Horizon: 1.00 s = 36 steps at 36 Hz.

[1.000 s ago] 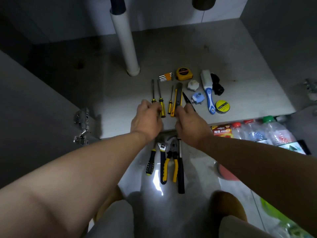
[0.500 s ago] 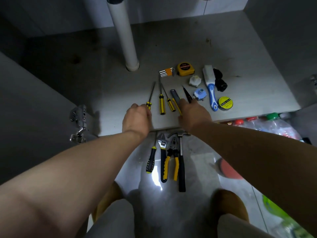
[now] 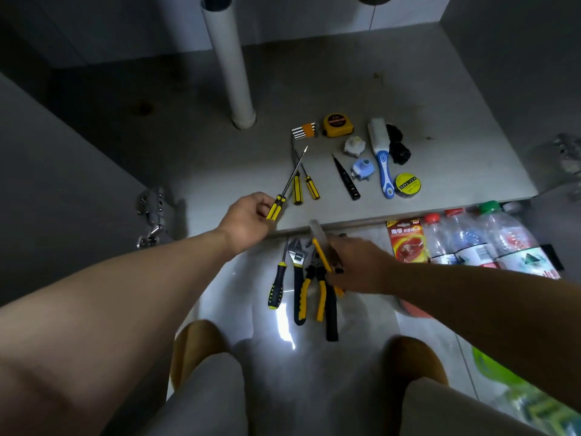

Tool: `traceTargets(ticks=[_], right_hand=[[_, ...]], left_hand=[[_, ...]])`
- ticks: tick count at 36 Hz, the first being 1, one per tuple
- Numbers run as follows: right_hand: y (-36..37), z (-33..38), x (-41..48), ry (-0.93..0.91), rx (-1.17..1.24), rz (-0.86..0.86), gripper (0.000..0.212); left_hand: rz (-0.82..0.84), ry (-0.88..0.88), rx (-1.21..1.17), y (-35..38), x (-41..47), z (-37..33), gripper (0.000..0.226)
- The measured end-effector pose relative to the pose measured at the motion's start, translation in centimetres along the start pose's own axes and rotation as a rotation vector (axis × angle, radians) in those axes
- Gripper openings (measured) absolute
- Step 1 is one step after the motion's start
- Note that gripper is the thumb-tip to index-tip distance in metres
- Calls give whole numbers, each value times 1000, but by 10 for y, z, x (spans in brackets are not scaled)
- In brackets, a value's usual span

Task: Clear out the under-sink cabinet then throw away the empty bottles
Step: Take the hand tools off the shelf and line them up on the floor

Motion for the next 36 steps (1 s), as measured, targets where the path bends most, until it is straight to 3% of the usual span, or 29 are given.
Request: traceTargets(ticks=[3,6,11,17,20,26,30,32,33,36], right_hand=[[28,-13,-2,245,113,273,20],[45,-27,-2,455,198,426,27],[51,-38,3,647,354,403,18],[49,-43,16,677,404,307,11],[43,-39,23,595,329,243,19],[37,-33,27,595,349,314,29],[38,-31,27,538,293,304,21],[40,-31,27,525,274,266,27],[42,-30,26,528,285,252,33],[46,-32,26,573,408,279,55]], left_hand=[[99,21,-25,2,-5,-3,34],[237,32,-16,6,-14,-4,30],[522,-92,128,24,-26,9,26],[795,-396,293,47,-32,37,37],[777,-457,291,51,-33,52,34],[620,-427,356,50,-27,71,26],[470,-322,701,47,-22,77,11],[431,-302,771,49,-23,81,5],[427,-317,738,51,-23,84,7],[423,-344,593,56,-22,90,39]])
Point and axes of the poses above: each hand's wrist, its own x-axis towards the middle knuckle, its own y-axis out of the palm, z = x × y, the point moved 2 cm from there along x, towards the middle knuckle, and after that the axes turned 8 degrees about z, right-handed, at the moved point
